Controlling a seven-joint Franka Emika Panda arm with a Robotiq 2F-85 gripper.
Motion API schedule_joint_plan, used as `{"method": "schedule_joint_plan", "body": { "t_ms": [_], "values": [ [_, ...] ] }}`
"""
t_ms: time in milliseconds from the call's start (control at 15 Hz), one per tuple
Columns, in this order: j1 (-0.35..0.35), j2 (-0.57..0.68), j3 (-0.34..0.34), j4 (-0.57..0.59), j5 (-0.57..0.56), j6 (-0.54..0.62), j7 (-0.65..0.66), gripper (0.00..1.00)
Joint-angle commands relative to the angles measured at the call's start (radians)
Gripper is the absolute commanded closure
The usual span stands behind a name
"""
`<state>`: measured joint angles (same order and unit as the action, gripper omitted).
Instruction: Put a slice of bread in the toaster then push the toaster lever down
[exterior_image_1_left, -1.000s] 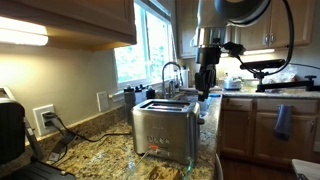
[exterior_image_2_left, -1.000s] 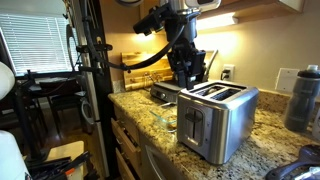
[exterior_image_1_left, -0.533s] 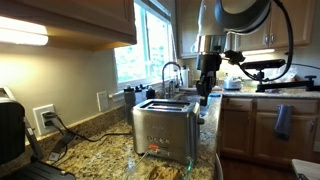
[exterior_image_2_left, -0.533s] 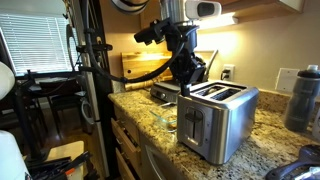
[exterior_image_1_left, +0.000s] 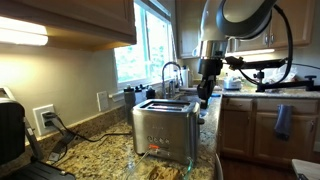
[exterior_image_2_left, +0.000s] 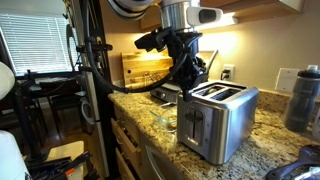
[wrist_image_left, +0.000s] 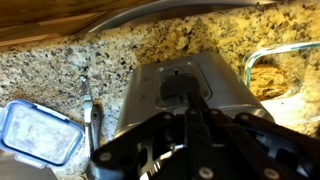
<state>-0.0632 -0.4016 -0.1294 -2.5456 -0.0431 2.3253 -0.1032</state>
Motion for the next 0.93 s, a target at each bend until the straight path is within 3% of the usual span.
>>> {"method": "schedule_joint_plan", "body": {
  "t_ms": [0, 867],
  "values": [
    [-0.005, 0.007, -0.015, -0.037, 0.019, 0.066, -0.043, 0.97],
    [0.0, 0.104, -0.02, -0.089, 0.029, 0.245, -0.077, 0.97]
  ]
}}
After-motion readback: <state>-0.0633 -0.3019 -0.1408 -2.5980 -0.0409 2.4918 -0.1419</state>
